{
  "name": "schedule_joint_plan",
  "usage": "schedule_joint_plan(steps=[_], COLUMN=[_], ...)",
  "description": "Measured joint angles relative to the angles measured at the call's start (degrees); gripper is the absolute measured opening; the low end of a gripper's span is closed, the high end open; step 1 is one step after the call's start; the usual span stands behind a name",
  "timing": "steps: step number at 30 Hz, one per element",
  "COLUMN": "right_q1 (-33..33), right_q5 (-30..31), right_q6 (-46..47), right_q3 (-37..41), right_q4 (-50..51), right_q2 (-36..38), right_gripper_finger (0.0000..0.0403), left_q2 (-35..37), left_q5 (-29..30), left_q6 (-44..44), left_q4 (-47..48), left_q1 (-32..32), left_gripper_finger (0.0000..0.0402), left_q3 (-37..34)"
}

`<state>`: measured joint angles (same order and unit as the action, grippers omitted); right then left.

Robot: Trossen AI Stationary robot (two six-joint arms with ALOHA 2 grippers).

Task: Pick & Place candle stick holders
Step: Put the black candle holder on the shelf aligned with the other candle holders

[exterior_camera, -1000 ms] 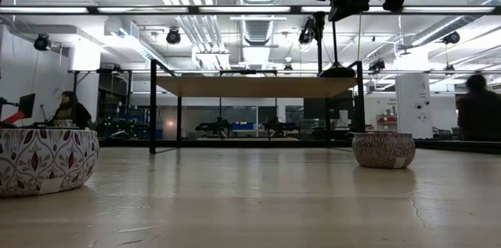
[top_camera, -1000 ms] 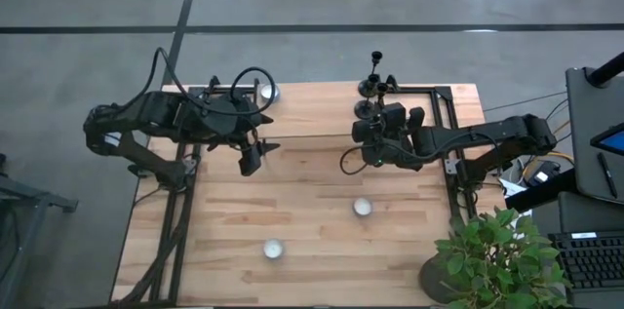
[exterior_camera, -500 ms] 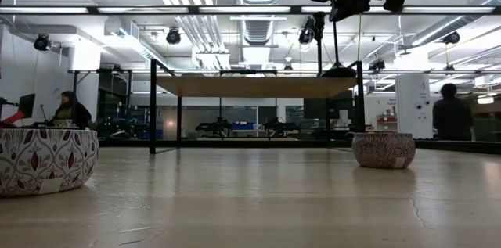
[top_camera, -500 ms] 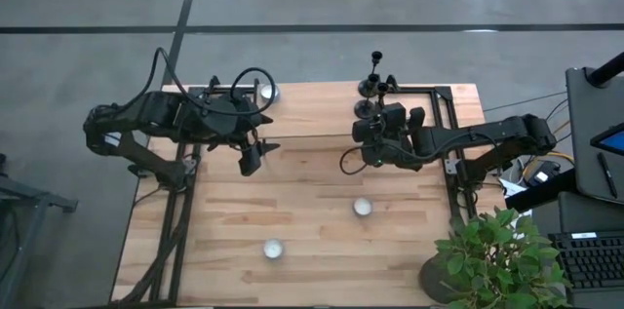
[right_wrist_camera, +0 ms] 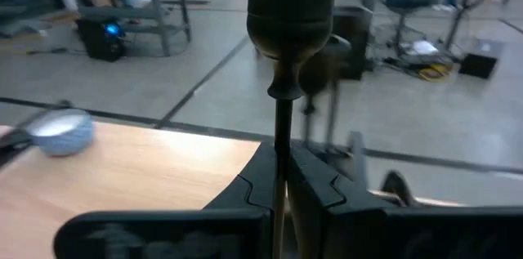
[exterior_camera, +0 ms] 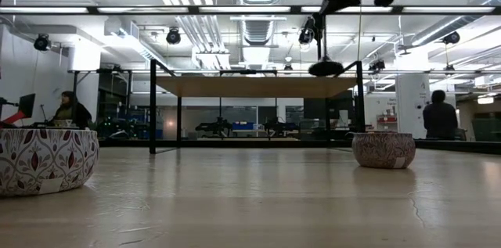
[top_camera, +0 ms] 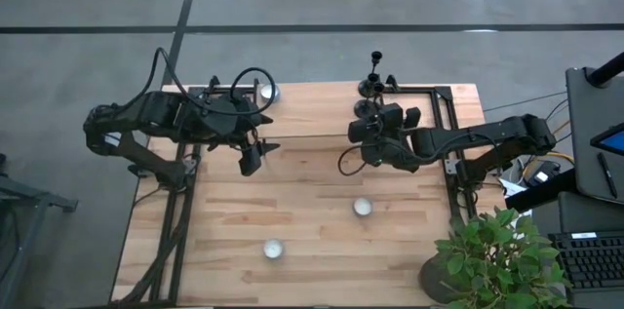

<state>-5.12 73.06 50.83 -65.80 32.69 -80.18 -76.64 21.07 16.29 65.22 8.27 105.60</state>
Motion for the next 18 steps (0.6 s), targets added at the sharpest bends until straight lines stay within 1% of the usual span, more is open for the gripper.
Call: schedule_joint_plan(steps=[3, 5, 10, 13, 18], right_q1=[0.0, 0.2, 0.5, 0.8, 1.3], right_q5=[0.0, 0.0, -0.3, -2.6, -2.3], right_q6=[-7.1, -9.1, -8.0, -7.3, -10.6], right_q3=[-0.1, -0.1, 0.2, 0.5, 1.8], right_q4=[-6.0, -8.5, -9.2, -9.9, -16.2], right_q2=[-0.7, -0.9, -1.0, -1.0, -1.6], right_gripper_finger=[0.0013, 0.0013, 0.0013, 0.0013, 0.0013], left_q2=[0.0, 0.0, 0.0, 0.0, 0.0], left_q5=[0.0, 0.0, 0.0, 0.0, 0.0], left_q6=[0.0, 0.0, 0.0, 0.0, 0.0], left_q4=[0.0, 0.0, 0.0, 0.3, 0.3], left_q1=[0.0, 0.0, 0.0, 0.0, 0.0], left_gripper_finger=[0.0300, 0.0301, 0.0300, 0.0300, 0.0300], left_q3=[0.0, 0.0, 0.0, 0.0, -0.7])
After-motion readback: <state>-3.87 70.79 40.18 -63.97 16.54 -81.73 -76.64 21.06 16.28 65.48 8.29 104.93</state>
